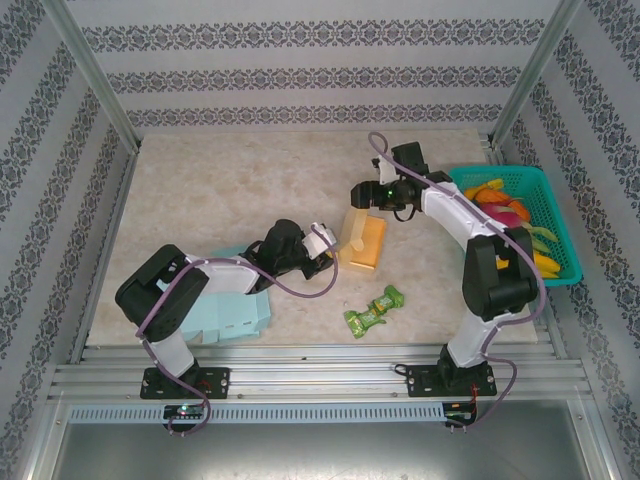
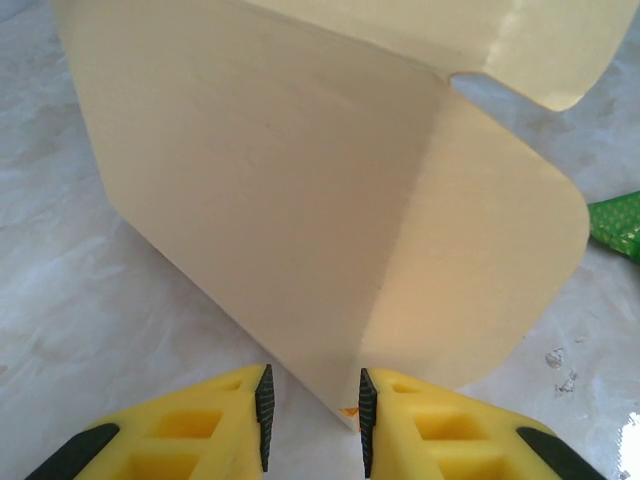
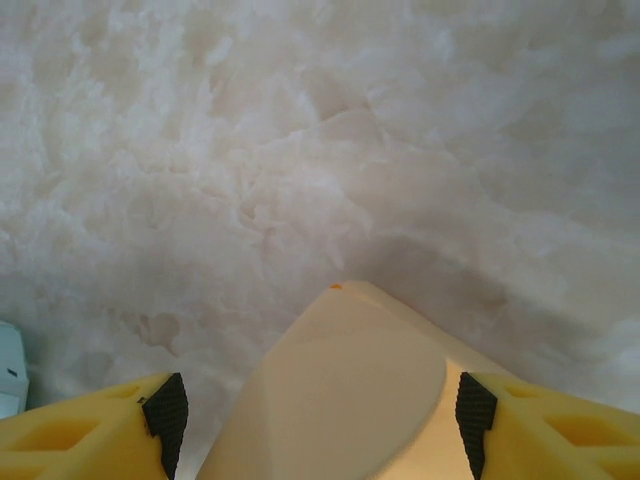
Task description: Fold the paper box
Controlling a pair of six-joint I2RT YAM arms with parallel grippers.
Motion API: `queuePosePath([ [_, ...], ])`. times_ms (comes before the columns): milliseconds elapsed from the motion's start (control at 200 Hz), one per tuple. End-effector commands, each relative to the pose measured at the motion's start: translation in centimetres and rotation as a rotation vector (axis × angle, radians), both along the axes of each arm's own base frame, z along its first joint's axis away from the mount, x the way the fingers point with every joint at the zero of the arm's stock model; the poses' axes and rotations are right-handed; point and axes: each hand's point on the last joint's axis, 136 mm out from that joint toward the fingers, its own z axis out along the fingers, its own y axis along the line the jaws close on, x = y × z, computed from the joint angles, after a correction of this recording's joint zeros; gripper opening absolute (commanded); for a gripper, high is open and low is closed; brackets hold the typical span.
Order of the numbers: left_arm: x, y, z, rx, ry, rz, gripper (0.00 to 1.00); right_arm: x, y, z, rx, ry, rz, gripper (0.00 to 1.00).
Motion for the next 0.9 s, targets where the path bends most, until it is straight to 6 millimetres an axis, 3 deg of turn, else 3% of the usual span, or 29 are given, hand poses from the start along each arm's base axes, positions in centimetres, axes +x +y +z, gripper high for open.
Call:
queuePosePath([
  [0, -1.0, 0.5, 2.5, -0.099, -0.032, 0.038, 0.32, 0.7, -1.1, 4.9, -0.004, -0.16, -0.056, 0.74],
  [190, -2.4, 2.1, 3.8, -0.164, -0.031, 0.134, 0.32, -0.8, -1.7, 5.1, -0.121, -0.163, -0.083, 0.74],
  [420, -3.9, 2.9, 4.5, -0.137, -0.102, 0.176, 0.32, -4.1, 2.4, 4.1, -0.108, -0.146, -0.044, 0.72],
  [600, -5.0, 2.6, 3.8, -0.113, -0.113, 0.154, 0.32, -5.2, 3.4, 3.7, -0.117, -0.151, -0.098, 0.65],
  [669, -5.5, 2.4, 3.9, -0.116, -0.122, 0.149, 0.32, -5.1, 3.3, 3.2, -0.067, -0.125, -0.171, 0.54],
  [799, -6.1, 2.1, 4.0, -0.109, -0.13, 0.139, 0.32, -4.7, 3.0, 3.4, 0.078, -0.119, -0.311, 0.2],
  [894, -6.6, 2.3, 4.3, -0.117, -0.136, 0.139, 0.32, -4.5, 2.5, 4.0, 0.166, -0.125, -0.415, 0.03],
])
